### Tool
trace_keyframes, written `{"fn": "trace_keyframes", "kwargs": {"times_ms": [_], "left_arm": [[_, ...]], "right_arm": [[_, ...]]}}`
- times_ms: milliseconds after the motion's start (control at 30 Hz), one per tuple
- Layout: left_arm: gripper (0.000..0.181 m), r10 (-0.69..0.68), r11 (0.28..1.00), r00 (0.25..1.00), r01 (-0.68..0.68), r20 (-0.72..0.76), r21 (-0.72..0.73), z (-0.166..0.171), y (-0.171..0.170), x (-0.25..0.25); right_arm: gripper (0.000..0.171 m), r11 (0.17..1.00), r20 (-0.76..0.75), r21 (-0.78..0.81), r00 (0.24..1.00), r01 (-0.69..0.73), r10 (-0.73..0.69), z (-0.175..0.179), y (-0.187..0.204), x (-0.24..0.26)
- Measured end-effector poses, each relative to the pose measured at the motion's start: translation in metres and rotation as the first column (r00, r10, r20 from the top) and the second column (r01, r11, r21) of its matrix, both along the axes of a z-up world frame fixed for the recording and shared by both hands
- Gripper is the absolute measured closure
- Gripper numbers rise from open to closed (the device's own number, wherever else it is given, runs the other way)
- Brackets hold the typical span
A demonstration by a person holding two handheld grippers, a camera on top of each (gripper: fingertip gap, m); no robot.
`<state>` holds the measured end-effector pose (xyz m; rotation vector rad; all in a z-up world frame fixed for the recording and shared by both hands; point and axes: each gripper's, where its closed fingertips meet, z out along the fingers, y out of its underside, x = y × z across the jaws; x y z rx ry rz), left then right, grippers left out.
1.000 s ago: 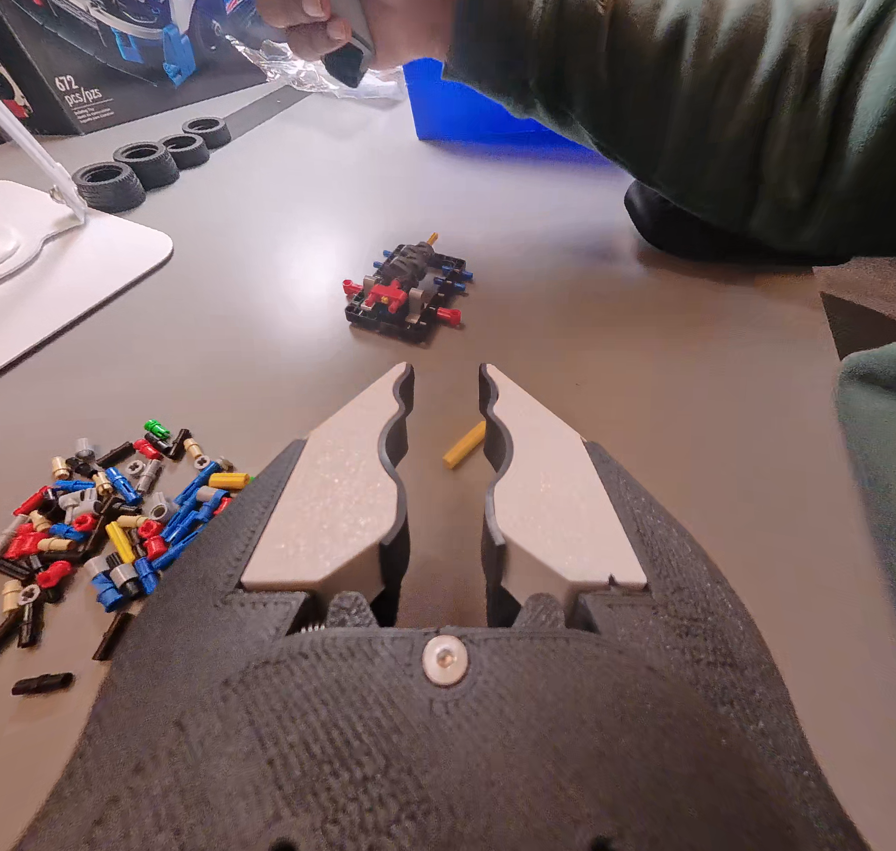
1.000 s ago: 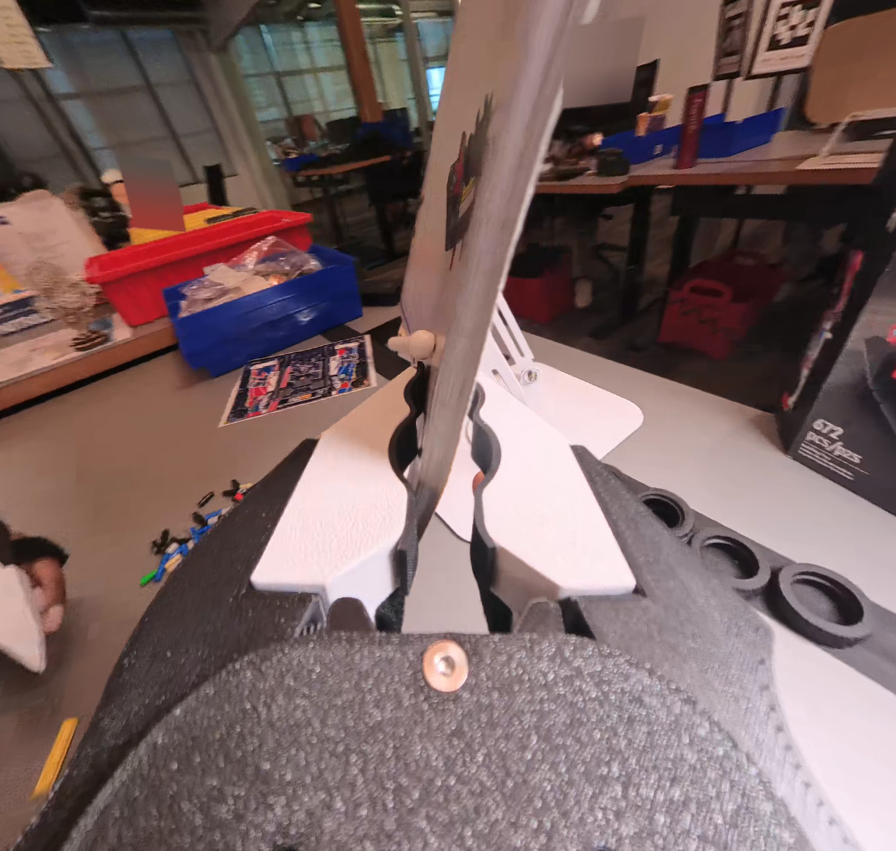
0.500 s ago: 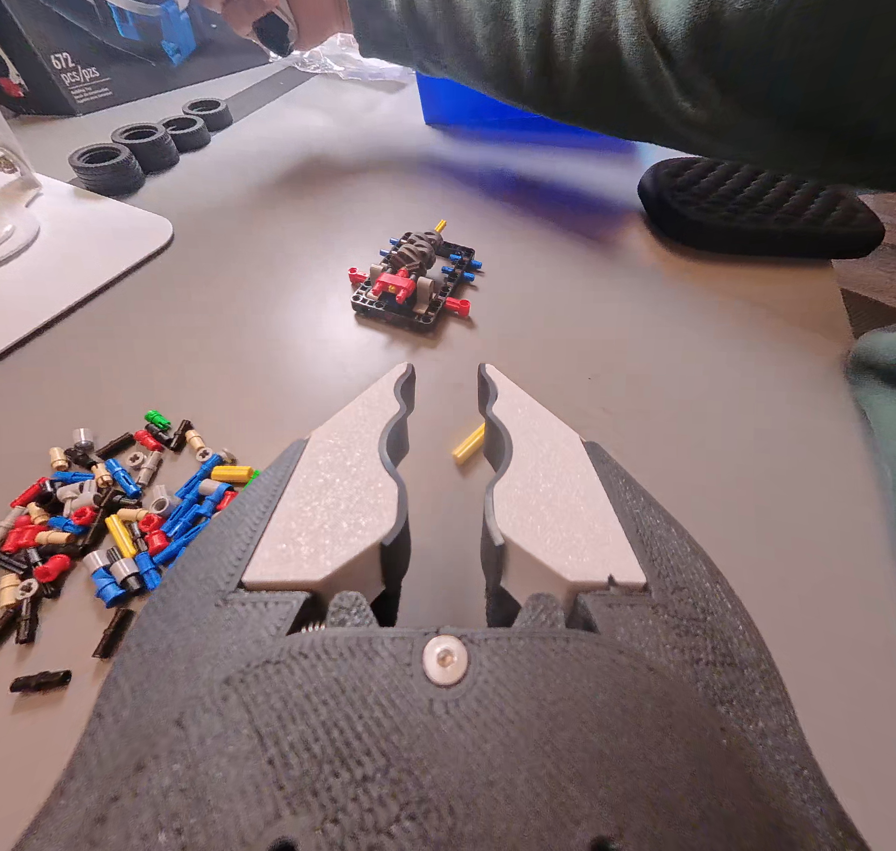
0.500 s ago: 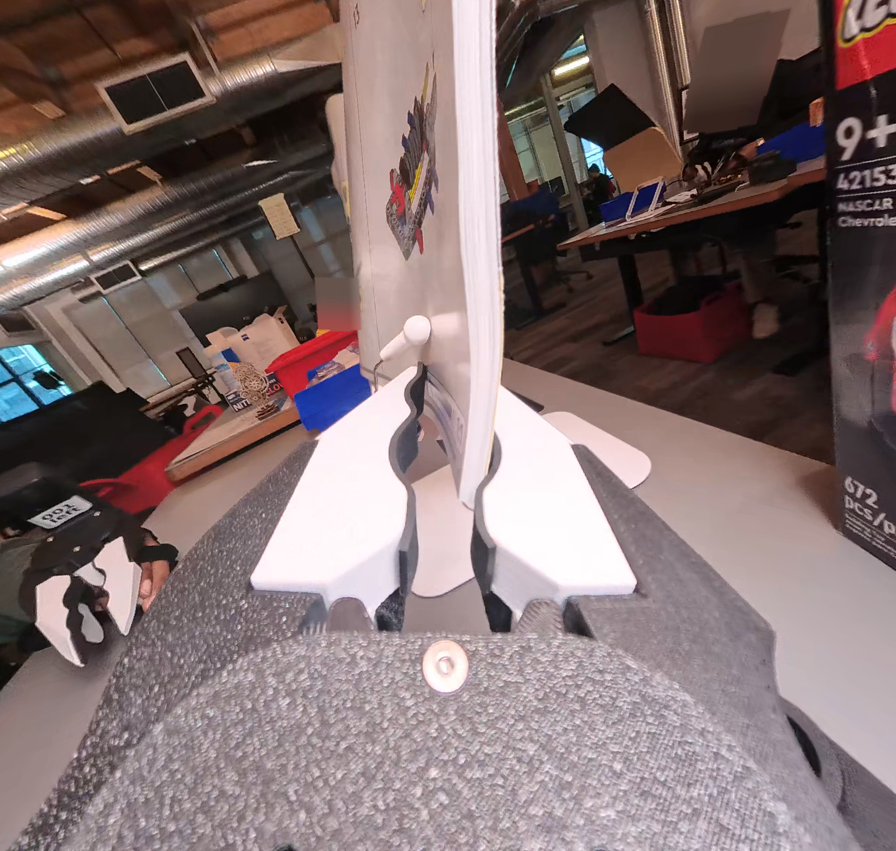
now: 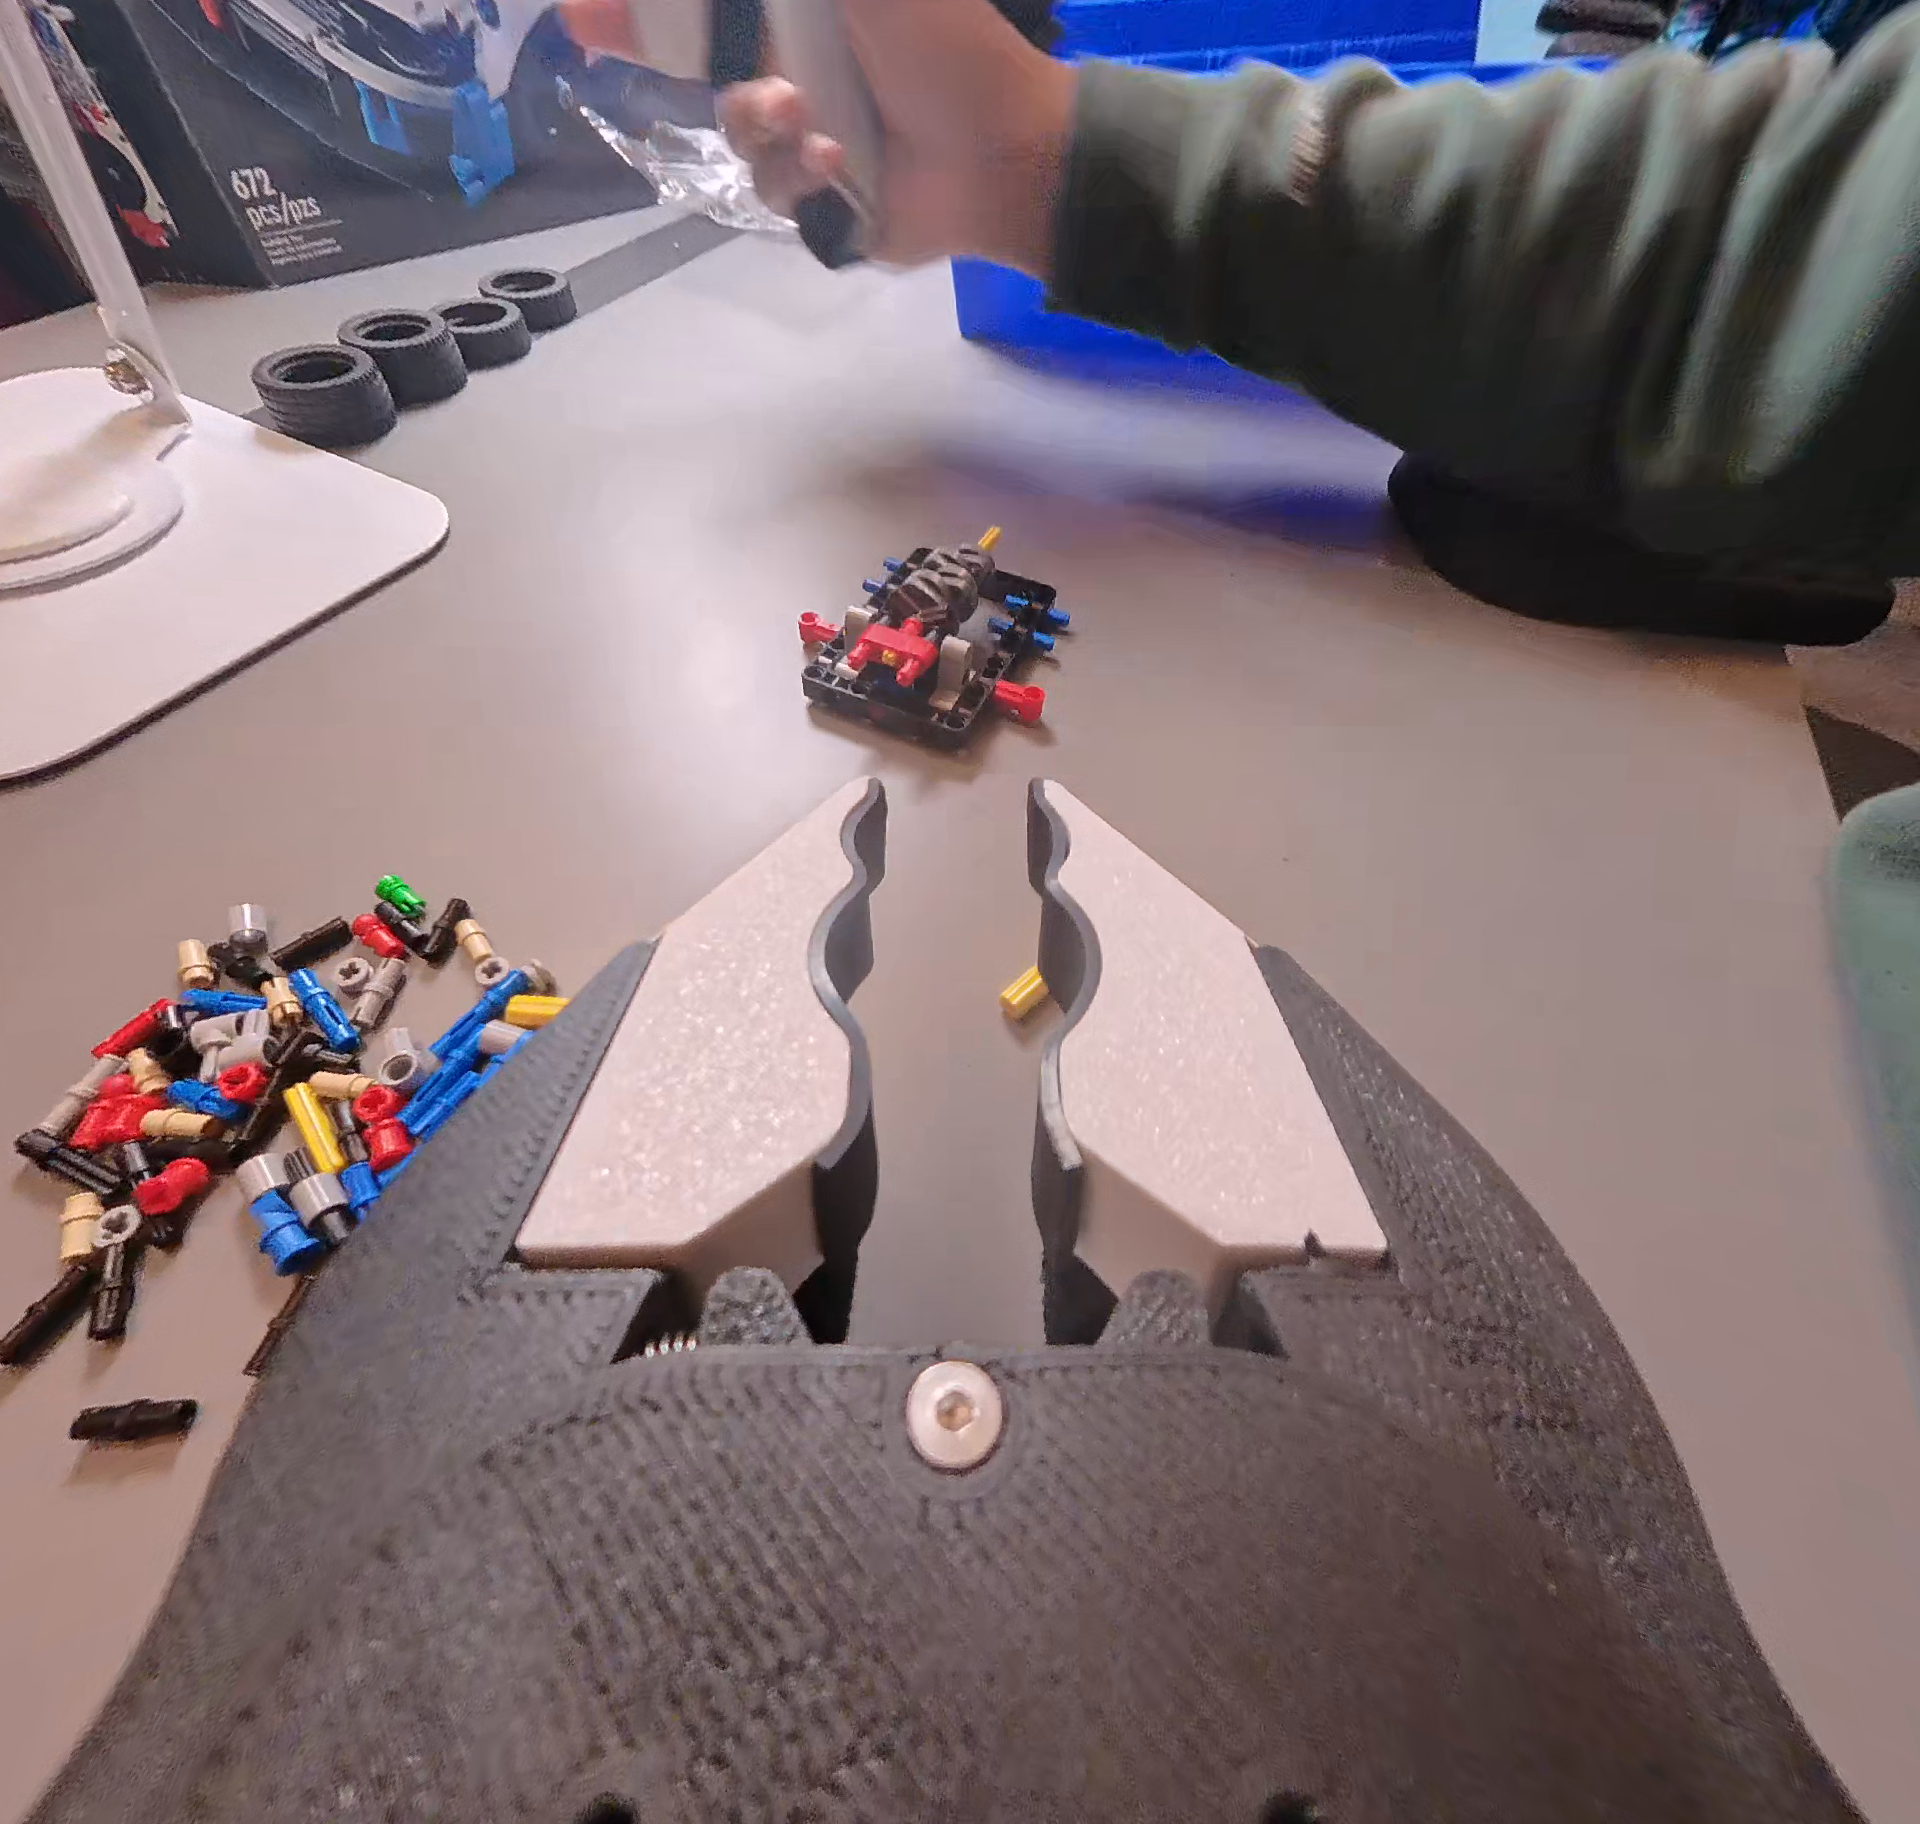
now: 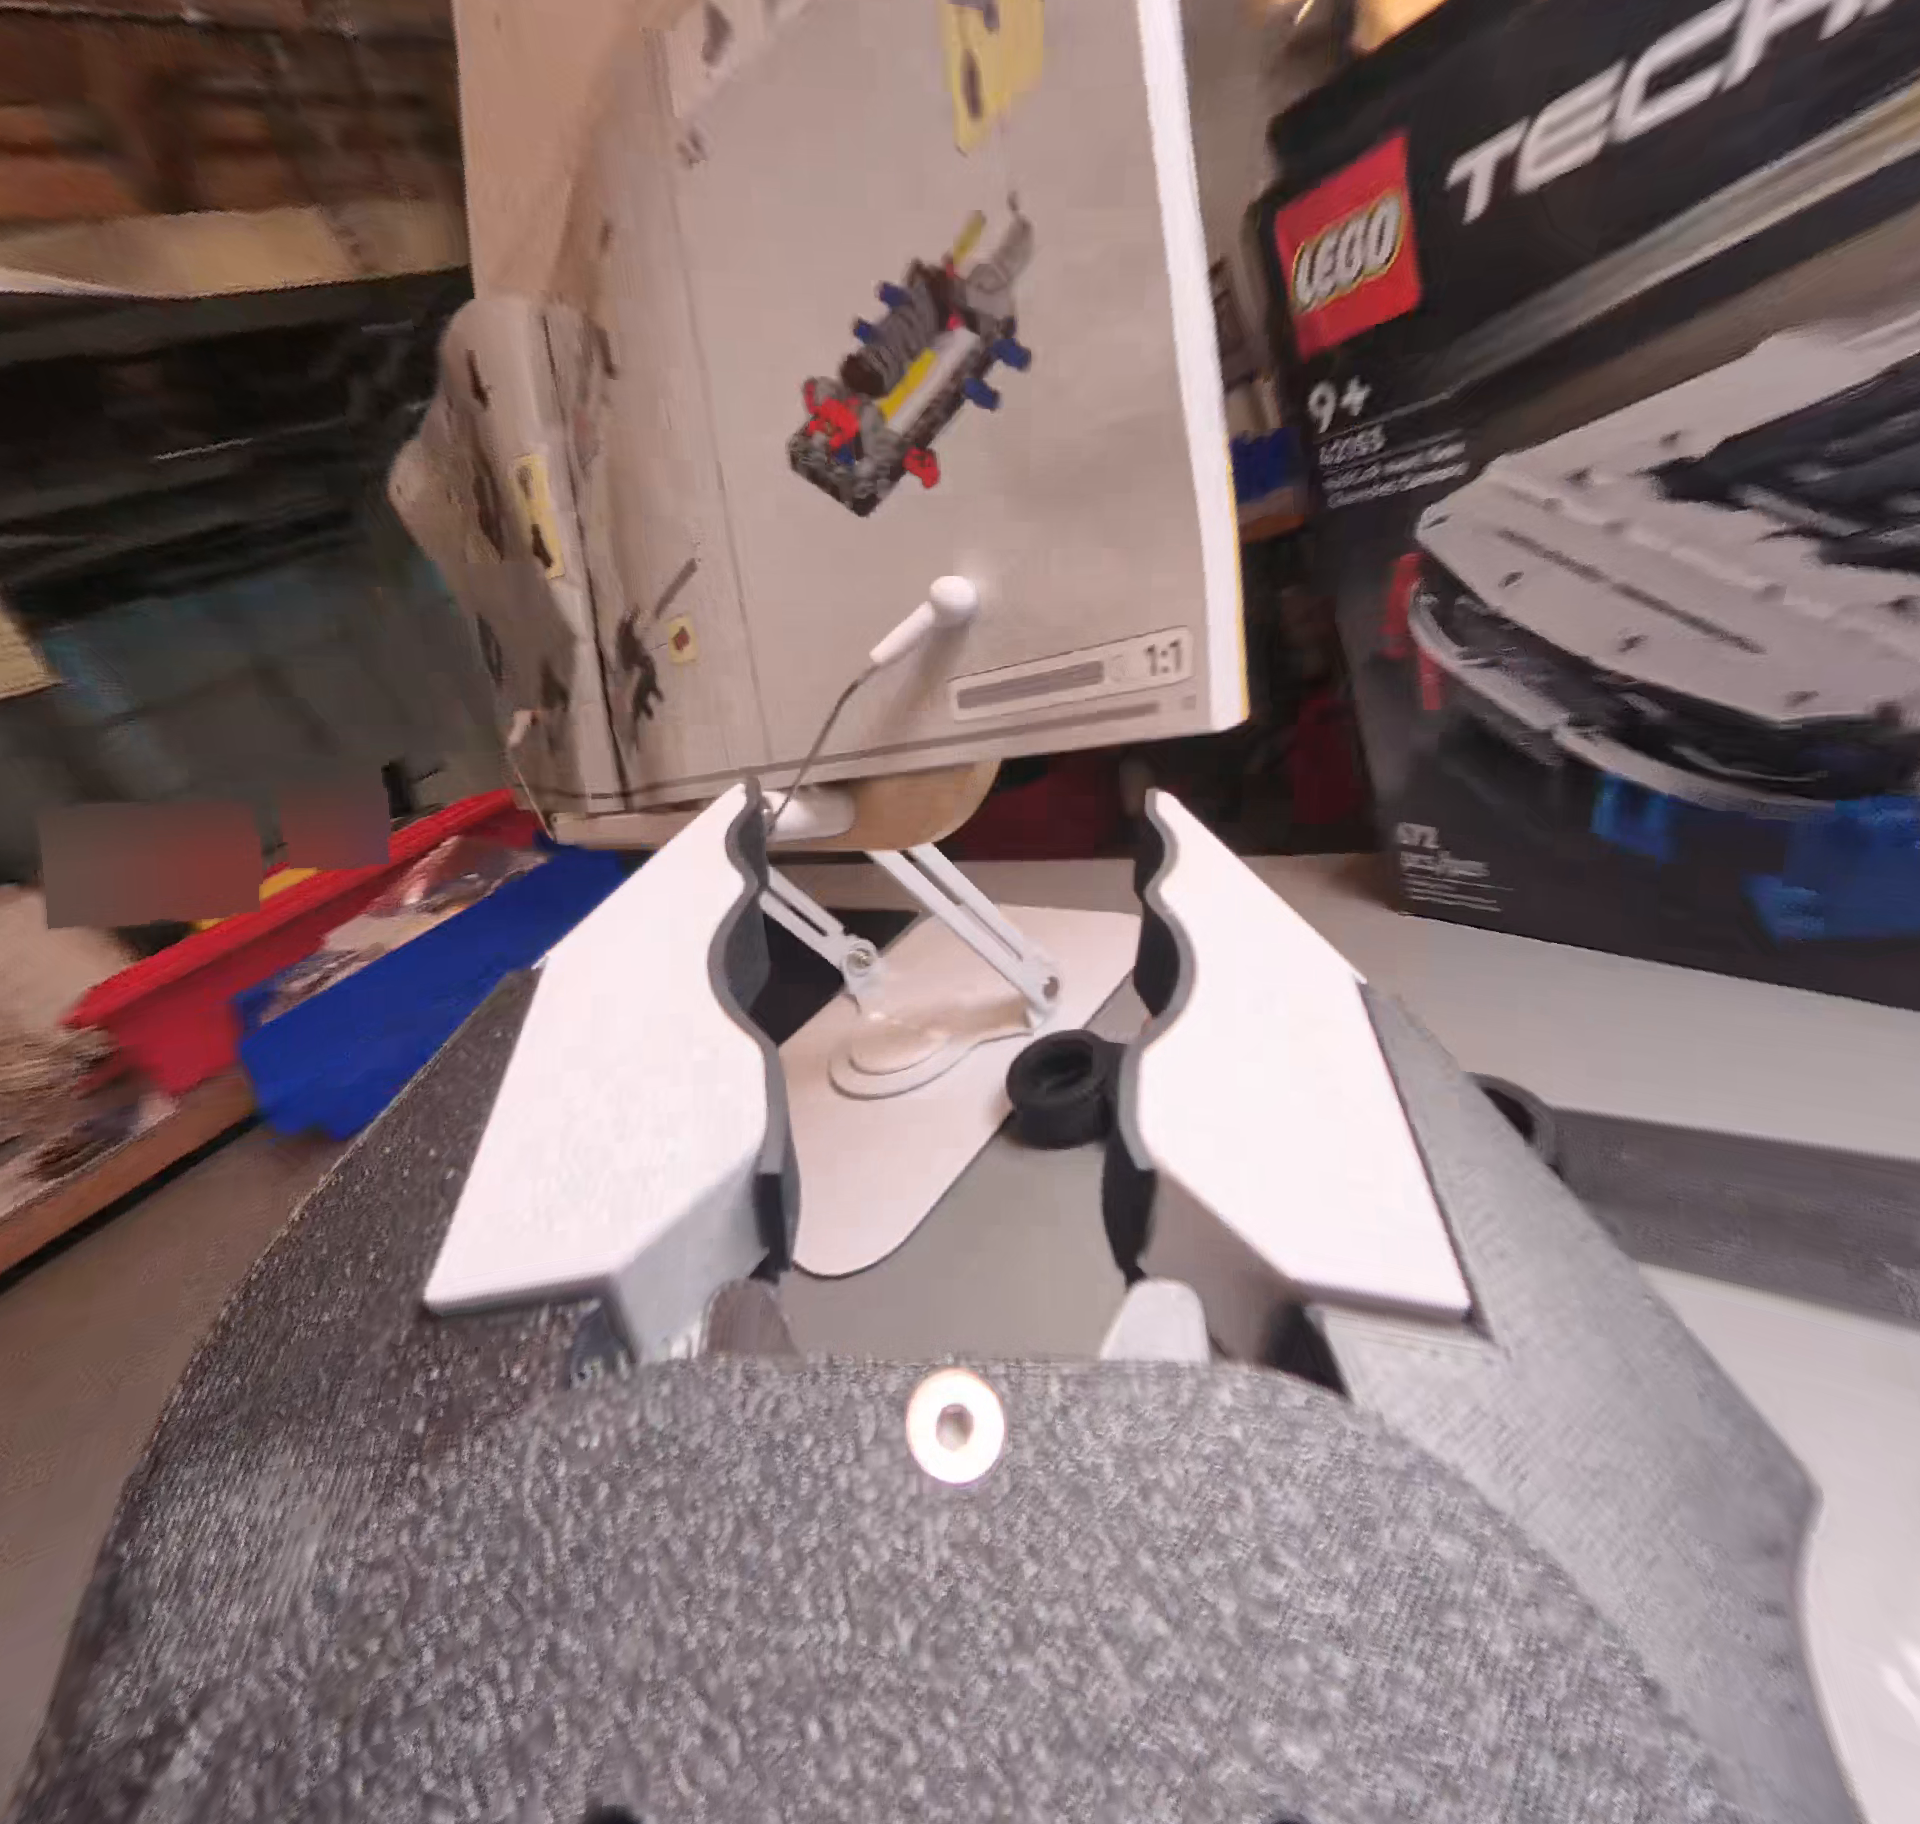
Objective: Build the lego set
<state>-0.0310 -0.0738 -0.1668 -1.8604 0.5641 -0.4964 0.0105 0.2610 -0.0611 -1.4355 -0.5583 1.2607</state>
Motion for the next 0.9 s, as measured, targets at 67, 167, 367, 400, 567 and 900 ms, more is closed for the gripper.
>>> {"fn": "trace_keyframes", "kwargs": {"times_ms": [67,167,367,400,567,900], "left_arm": [[0.156,-0.001,1.000,1.000,0.001,0.002,0.005,0.001,0.000,0.000],[0.155,-0.002,1.000,1.000,0.002,-0.008,0.001,-0.001,-0.001,0.000],[0.155,-0.011,1.000,1.000,0.012,-0.020,0.009,0.001,-0.002,0.004],[0.155,-0.014,1.000,1.000,0.014,-0.022,0.009,0.001,-0.002,0.006],[0.155,-0.026,1.000,1.000,0.026,-0.007,0.005,0.004,-0.001,0.016],[0.155,-0.056,0.998,0.994,0.058,0.098,-0.019,0.033,0.021,0.082]], "right_arm": [[0.105,0.993,0.037,0.094,0.997,0.066,-0.069,0.005,-0.050,0.024],[0.105,0.983,0.264,0.174,0.964,-0.055,0.007,-0.001,-0.144,0.051],[0.102,0.897,0.723,0.439,0.575,0.049,-0.384,0.011,-0.196,0.223],[0.102,0.887,0.749,0.453,0.502,0.087,-0.432,0.010,-0.194,0.259],[0.091,0.961,0.839,0.235,0.469,0.148,-0.277,-0.061,-0.195,0.343],[0.162,0.922,0.818,0.324,0.427,0.211,-0.385,-0.096,-0.183,0.231]]}}
